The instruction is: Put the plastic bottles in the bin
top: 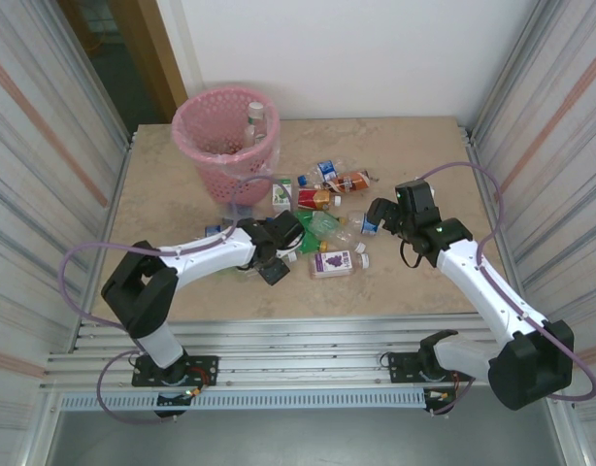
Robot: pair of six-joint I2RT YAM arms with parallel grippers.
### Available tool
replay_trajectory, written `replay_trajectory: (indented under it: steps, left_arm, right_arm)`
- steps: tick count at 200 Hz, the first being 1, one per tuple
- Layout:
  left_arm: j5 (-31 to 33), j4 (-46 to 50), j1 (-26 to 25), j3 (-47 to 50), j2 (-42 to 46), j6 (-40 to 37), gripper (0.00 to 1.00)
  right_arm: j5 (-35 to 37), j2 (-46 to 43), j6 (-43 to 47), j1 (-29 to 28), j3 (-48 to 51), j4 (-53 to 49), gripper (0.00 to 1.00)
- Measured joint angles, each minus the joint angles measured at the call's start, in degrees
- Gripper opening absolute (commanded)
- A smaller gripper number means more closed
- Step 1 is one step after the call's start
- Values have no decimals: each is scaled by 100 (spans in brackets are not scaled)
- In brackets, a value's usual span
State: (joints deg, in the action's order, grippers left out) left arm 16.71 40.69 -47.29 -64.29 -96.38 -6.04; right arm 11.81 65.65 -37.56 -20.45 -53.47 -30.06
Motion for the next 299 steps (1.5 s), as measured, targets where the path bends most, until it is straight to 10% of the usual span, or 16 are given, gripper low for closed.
replay_trajectory:
  steps: [206,299]
  left_arm:
    - [-225,-15,-111,-20,-446,31,56]
    - [15,-85,-170,-195,1899,282,48]
  right_arm:
    - [-2,0,-105,61,48,-2,98]
    - [-2,0,-105,72,48,-2,98]
